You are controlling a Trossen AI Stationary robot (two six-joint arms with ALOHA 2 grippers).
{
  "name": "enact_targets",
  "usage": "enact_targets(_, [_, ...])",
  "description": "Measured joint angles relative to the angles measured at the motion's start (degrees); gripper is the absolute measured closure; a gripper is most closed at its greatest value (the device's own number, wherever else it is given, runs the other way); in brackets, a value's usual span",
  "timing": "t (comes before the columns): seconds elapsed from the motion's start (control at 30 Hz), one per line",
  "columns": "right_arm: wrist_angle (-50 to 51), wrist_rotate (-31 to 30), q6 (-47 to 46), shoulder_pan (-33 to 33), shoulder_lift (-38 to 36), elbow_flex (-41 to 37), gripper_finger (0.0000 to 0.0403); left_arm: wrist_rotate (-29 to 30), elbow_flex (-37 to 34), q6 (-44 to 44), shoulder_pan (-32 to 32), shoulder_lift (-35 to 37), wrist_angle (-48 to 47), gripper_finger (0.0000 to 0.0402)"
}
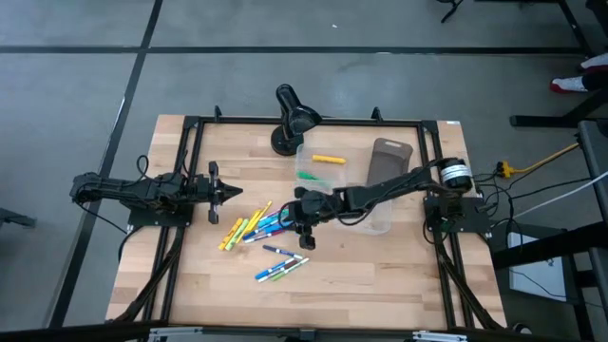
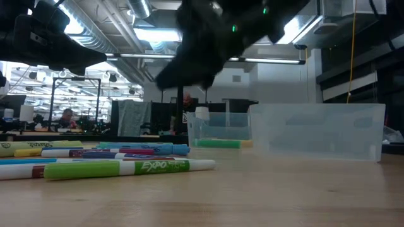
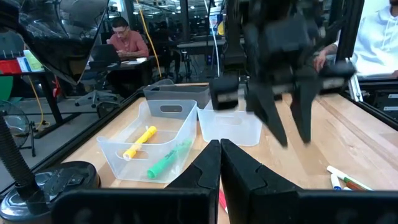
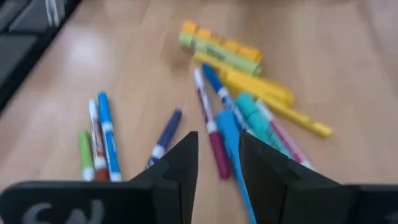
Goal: Pick & Place Markers
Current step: Put the blue highlighter pen into the top transparent bin
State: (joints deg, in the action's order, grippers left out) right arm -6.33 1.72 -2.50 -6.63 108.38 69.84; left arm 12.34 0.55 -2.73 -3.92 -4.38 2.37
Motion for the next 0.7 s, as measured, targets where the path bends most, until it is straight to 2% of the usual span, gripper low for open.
enact_targets(0.3, [-0.82,0.32,6.31,0.22,4.92,0.00,0.0287,0.00,0.01,0.00,0.01,0.00,0.00,0.0395])
enact_targets(0.7, [-0.76,-0.20,8.74,2.38,5.46,0.00,0.0287,-0.01,0.00,0.00,0.00,0.00,0.00,0.0395])
